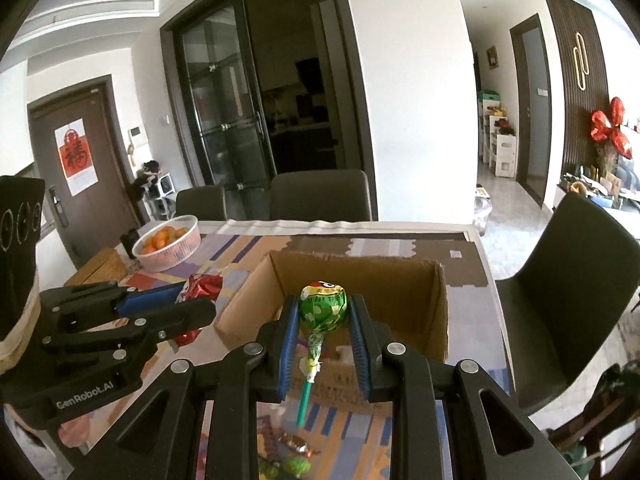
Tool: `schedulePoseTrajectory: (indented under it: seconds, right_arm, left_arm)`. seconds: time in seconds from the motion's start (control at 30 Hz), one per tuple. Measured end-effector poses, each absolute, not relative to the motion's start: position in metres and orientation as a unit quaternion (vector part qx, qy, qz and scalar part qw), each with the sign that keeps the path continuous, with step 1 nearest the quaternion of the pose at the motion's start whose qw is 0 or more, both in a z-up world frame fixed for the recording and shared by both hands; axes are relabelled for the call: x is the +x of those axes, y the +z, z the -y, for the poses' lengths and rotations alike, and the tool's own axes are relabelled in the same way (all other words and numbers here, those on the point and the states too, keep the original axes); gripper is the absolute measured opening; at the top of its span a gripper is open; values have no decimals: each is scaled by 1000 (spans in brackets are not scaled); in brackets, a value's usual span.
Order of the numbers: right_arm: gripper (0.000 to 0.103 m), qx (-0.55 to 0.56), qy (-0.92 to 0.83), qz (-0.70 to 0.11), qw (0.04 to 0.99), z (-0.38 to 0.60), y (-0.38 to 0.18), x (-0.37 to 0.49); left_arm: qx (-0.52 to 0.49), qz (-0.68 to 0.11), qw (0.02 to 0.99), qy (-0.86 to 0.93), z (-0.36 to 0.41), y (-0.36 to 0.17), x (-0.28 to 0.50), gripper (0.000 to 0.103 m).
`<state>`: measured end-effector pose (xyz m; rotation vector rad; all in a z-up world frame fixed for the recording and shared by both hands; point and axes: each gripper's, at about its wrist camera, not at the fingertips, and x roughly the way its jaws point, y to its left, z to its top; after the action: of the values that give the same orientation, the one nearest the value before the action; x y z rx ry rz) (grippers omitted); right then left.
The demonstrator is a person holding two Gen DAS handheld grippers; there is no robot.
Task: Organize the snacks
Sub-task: 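Carry the red candy and green lollipop into the box and open both grippers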
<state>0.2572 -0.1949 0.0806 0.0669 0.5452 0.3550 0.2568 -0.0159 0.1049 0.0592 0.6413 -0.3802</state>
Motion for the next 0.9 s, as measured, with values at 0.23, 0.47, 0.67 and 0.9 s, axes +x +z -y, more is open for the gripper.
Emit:
schedulePoseTrajectory:
  seconds: [0.23,0.47,0.67,0.9]
  right_arm:
    - [26,34,171,-291,941,193,76,295]
    - [26,43,172,-319,931,193,66,327]
    - [26,34,162,-337,927,192,54,341]
    - [44,20,140,-351,926,188,42,351]
  left_arm:
    - [30,-328,928,-174,14,99,288,22]
    - [42,-352,920,-167,18,85,316,22]
    - [41,-375,912,-163,22,70,330,22]
    - [44,-369,917,-147,18,65,325,50]
